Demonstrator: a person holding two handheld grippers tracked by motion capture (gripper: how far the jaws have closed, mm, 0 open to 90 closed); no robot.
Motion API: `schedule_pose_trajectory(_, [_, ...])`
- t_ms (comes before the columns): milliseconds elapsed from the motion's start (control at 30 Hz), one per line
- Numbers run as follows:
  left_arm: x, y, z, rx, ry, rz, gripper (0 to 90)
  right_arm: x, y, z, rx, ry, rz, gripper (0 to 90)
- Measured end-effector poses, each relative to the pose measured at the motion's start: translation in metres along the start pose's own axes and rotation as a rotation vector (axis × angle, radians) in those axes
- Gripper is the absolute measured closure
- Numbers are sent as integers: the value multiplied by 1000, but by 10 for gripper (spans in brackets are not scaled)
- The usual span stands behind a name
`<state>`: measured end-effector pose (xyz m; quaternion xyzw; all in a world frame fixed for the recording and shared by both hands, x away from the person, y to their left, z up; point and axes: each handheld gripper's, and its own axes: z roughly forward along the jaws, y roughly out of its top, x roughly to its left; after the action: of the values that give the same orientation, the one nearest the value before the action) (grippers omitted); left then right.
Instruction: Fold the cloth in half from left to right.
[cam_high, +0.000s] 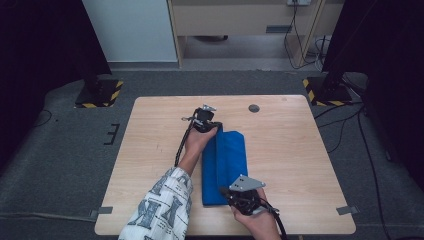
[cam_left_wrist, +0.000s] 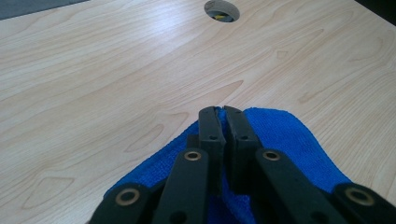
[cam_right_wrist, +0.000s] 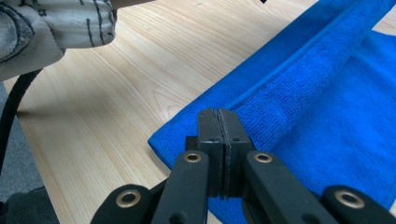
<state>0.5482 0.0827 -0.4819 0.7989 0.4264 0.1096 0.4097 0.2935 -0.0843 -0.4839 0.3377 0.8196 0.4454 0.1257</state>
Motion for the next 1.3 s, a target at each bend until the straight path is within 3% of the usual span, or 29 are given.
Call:
schedule_pose_trajectory(300, [-5,0,5,2,-18,-10,864,3,-1,-5,4,2,-17,893])
schedule_pose_trajectory(600, [-14,4,11,-7,-28,-19,864,-4,-7,-13,8,-20,-10,894])
schedule_pose_trajectory(933, [-25,12,18,10,-35,6,865,-12,-18,-18,26,-34,3,894])
schedule_pose_trajectory(1300, [-30,9,33,42,-40,11,864,-14,-21,-18,31,-32,15,894])
